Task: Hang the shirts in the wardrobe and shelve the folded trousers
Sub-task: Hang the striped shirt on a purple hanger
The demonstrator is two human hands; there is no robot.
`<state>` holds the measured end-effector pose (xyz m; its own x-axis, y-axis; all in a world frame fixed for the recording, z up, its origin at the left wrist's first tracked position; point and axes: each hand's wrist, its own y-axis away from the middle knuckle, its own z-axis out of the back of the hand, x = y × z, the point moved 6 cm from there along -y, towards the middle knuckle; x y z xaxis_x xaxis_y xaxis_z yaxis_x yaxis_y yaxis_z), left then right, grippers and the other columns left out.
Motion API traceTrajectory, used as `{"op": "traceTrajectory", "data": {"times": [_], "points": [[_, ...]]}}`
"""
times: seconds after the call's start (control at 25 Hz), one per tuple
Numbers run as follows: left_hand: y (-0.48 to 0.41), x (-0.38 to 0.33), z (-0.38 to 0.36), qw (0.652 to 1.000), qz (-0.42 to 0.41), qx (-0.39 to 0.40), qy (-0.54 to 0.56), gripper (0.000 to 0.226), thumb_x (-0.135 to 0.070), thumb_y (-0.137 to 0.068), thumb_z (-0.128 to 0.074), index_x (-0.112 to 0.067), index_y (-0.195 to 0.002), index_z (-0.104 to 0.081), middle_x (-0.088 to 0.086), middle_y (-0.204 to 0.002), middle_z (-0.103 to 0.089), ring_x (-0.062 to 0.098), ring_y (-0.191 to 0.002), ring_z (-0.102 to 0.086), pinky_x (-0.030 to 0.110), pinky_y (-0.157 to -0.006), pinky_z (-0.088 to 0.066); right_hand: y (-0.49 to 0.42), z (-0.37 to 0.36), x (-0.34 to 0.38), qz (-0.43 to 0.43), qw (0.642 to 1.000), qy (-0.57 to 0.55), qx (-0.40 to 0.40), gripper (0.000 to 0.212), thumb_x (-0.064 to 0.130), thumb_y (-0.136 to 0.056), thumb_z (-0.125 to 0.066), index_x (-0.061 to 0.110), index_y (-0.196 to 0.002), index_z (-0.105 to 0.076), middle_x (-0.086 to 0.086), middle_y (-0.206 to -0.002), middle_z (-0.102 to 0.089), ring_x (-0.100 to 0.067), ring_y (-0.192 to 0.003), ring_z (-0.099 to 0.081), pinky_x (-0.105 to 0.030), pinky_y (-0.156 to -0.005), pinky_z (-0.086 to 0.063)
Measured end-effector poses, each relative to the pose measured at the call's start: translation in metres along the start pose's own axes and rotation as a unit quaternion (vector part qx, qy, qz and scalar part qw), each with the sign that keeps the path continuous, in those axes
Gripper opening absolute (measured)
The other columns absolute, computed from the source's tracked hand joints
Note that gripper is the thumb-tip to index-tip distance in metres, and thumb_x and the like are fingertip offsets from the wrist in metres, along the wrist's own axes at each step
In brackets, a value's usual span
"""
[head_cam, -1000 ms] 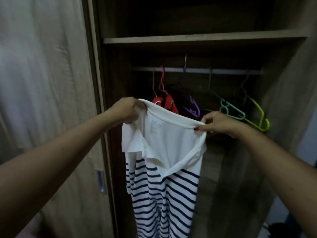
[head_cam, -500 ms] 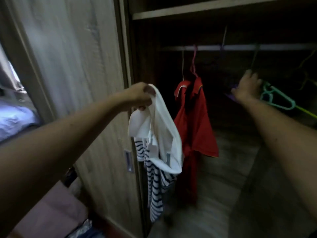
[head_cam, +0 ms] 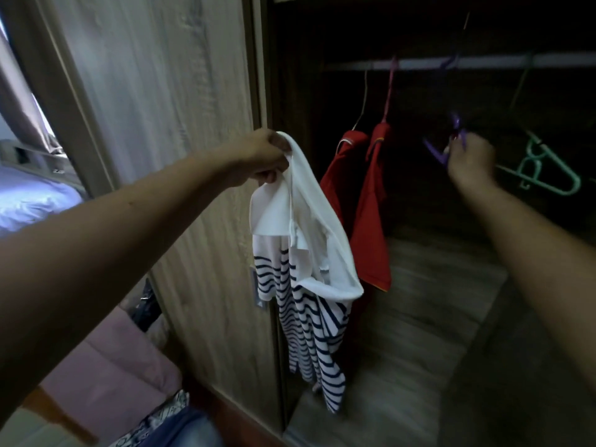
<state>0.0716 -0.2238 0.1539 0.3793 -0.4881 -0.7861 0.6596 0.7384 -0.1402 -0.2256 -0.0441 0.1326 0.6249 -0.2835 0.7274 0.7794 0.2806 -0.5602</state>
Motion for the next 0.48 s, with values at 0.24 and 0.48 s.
{"op": "traceTrajectory", "data": {"times": [0.24,0.48], "points": [[-0.002,0.001,-0.011,1.0,-0.017,0.02,-0.005,0.037,0.006,-0.086,-0.049,-0.007,-0.12,-0.056,0.007,-0.076,-0.052,0.014,-0.054,-0.05,0.02,-0.047,-0.045,0.12,-0.009,-0.081,0.018,0.985,-0.168,-0.043,0.012,0.008,-0.086,-0.059,0.015,-0.086,-0.049,-0.003,-0.065,-0.049,0.003,-0.053,-0.049,-0.006,-0.051,-0.035],[-0.004,0.01,-0.029,0.998,-0.026,0.051,-0.016,0.041,0.009,-0.085,-0.047,-0.002,-0.123,-0.055,0.01,-0.071,-0.05,0.015,-0.047,-0.047,0.015,-0.033,-0.038,0.126,-0.019,-0.097,0.0,0.988,-0.151,0.016,0.011,0.004,-0.09,-0.054,0.014,-0.093,-0.058,-0.001,-0.064,-0.058,0.003,-0.051,-0.05,-0.017,-0.049,-0.035]]}}
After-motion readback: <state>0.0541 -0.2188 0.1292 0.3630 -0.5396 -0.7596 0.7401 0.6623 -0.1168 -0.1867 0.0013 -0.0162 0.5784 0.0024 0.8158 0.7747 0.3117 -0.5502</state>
